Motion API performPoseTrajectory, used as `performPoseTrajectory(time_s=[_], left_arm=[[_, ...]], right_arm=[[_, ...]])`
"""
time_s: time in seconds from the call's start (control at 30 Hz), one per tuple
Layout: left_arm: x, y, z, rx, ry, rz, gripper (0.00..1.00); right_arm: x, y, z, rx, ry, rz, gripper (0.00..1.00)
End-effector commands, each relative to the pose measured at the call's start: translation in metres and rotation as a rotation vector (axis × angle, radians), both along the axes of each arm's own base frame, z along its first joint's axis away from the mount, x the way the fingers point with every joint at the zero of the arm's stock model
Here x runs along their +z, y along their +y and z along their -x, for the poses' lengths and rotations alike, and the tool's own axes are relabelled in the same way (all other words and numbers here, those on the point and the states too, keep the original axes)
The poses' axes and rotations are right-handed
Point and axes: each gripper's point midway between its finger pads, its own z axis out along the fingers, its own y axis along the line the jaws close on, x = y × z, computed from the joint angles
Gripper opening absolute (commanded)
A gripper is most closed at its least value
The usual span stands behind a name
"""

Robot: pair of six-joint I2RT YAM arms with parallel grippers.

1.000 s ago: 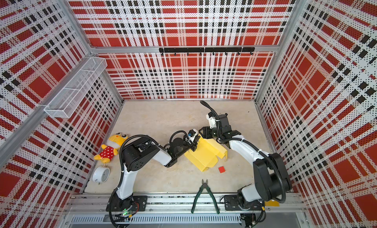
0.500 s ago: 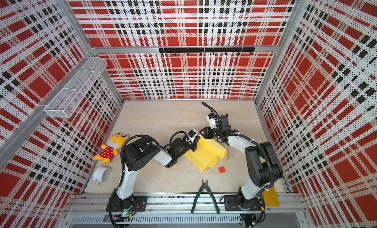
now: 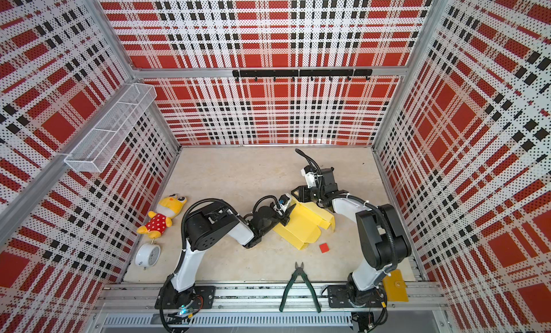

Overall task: Assemble paper box
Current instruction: First fold the bottom flaps of a flat cardboard box at the center of the table.

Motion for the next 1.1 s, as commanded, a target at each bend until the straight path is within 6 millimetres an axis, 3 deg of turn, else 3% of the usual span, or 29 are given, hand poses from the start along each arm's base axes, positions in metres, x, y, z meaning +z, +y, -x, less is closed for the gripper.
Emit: performPoseTrajectory(time_s=[0.0, 0.27, 0.43, 0.63, 0.77, 1.0, 1.07], left_arm=[[-0.005, -0.002, 0.004, -0.007, 0.018, 0.027, 0.31], [0.007, -0.011, -0.004, -0.013, 0.003, 0.091, 0.25], [0.016, -0.024, 0.004, -0.062, -0.033, 0.105, 0.23], [0.019, -0.022, -0.004, -0.004, -0.025, 0.102, 0.14], [0.020, -0.025, -0.005, 0.011, -0.023, 0.095, 0.00], [0.034, -0.024, -0.001, 0.007, -0.063, 0.116, 0.00], [0.040, -0.022, -0.003, 0.020, -0.073, 0.120, 0.11]], right_arm=[[-0.019, -0.009, 0.016, 0.008, 0.044, 0.044, 0.48], [-0.021, -0.009, 0.022, 0.011, 0.060, 0.022, 0.47], [-0.020, -0.005, 0.026, 0.034, 0.075, -0.001, 0.47], [-0.020, -0.003, 0.027, 0.044, 0.087, -0.013, 0.46], [-0.023, -0.002, 0.026, 0.041, 0.100, -0.024, 0.45], [-0.021, -0.002, 0.029, 0.035, 0.100, -0.039, 0.44], [-0.023, -0.001, 0.030, 0.039, 0.104, -0.040, 0.44]])
